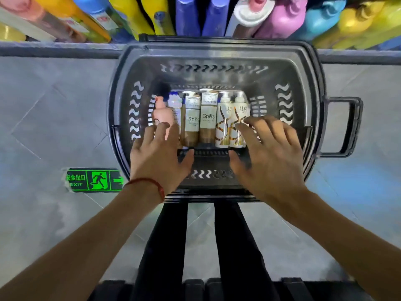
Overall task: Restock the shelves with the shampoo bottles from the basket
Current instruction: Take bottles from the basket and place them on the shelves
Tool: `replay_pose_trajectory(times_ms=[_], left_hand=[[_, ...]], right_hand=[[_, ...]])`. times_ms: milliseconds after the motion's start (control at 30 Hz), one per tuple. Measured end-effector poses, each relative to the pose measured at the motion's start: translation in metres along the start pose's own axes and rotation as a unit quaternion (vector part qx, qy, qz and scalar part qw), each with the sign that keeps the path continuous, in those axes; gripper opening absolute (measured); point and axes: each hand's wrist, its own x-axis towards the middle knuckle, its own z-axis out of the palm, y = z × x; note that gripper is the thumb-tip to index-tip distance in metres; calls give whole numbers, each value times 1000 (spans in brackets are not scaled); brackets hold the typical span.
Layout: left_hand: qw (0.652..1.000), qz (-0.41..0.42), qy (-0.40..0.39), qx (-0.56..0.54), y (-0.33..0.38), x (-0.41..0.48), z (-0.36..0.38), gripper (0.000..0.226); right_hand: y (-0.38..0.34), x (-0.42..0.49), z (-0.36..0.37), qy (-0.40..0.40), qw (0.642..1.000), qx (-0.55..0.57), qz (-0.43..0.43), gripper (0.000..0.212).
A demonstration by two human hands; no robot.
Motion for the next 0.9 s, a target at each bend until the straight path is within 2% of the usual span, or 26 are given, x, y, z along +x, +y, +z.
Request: replay_pose_trajectory(times_ms=[100, 167, 267, 333, 400, 567, 633, 800, 900], left_hand=[[993, -77, -52, -77, -13, 31, 47, 77], [970, -149, -86, -172, -22, 52, 80, 82], [883, -275, -101, -367, -37, 80, 121, 79], [844, -326, -100, -413, -46, 96, 143, 83], [845, -329, -96, -411, -52, 107, 162, 82], [901, -295, -70, -310, -50, 110, 189, 80], [912, -290, -57, -286, -49, 108, 193, 85], [898, -288, -46, -328, -44, 113, 198, 82], [873, -302, -41, -380, -45, 117, 201, 81]], right_hand=[[-7, 18, 38, -21, 999, -9, 38, 54], [-11, 30, 64, -22, 999, -5, 45, 54], [-18, 41, 99, -26, 999, 9, 42, 52], [-23, 43, 118, -22, 998, 27, 48, 51], [-27, 43, 133, -22, 998, 39, 48, 51], [-34, 42, 160, -47, 997, 53, 44, 51], [-36, 42, 166, -56, 995, 58, 52, 51], [-36, 44, 170, -66, 992, 72, 75, 50], [-33, 46, 172, -51, 992, 81, 87, 46]])
